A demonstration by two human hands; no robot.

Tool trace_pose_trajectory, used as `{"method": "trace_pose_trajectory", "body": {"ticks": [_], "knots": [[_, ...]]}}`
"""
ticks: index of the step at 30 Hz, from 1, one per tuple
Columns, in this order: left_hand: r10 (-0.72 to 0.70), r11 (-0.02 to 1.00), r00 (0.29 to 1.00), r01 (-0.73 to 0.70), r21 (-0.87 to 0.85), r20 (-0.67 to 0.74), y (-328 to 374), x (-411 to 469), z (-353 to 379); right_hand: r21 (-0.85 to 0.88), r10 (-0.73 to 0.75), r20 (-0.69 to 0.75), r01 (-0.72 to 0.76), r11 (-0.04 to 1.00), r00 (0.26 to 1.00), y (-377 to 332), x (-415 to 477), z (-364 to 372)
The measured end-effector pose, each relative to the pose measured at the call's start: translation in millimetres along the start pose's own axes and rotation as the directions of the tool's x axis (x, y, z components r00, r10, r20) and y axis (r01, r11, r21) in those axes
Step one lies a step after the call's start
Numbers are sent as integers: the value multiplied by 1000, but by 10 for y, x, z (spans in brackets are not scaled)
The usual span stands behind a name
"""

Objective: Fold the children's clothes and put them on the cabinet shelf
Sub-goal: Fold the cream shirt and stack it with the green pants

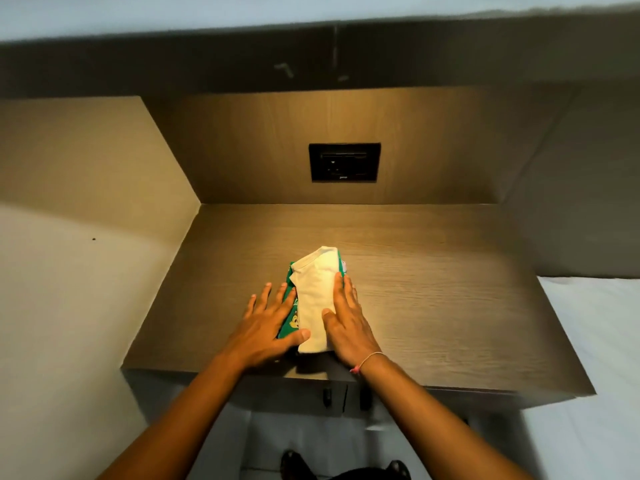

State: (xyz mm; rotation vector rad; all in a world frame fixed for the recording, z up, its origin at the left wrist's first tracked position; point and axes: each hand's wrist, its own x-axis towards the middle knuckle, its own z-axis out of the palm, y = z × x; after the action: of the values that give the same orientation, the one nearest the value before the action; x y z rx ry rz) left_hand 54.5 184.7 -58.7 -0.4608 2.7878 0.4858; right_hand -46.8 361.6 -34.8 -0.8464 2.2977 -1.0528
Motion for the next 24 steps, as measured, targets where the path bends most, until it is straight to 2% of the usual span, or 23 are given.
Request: {"method": "trace_pose_trajectory", "body": {"ticks": [3,5,7,11,16,20,24], "knots": [[-132,987,981,117,-109,-144,112,-32,41,-57,128,-108,-135,989,986,105,-18,-95],[-318,935,915,259,-243,-249,240,-40,67,-130,250,-137,-268,955,958,124,5,-131],[-456,871,859,377,-315,-233,384,13,63,-168,326,-136,-346,923,936,70,74,-107],[-554,769,825,457,-446,-110,599,174,-4,-156,355,-139,-375,914,924,-57,163,33],[-535,745,833,389,-543,-138,642,244,-67,-68,340,-183,-357,932,922,-8,165,93],[-449,721,878,243,-649,-169,710,210,-46,60,299,-197,-293,954,934,31,124,86],[-297,745,907,24,-667,-299,726,156,-33,72,226,-259,-215,974,939,26,27,136]]}}
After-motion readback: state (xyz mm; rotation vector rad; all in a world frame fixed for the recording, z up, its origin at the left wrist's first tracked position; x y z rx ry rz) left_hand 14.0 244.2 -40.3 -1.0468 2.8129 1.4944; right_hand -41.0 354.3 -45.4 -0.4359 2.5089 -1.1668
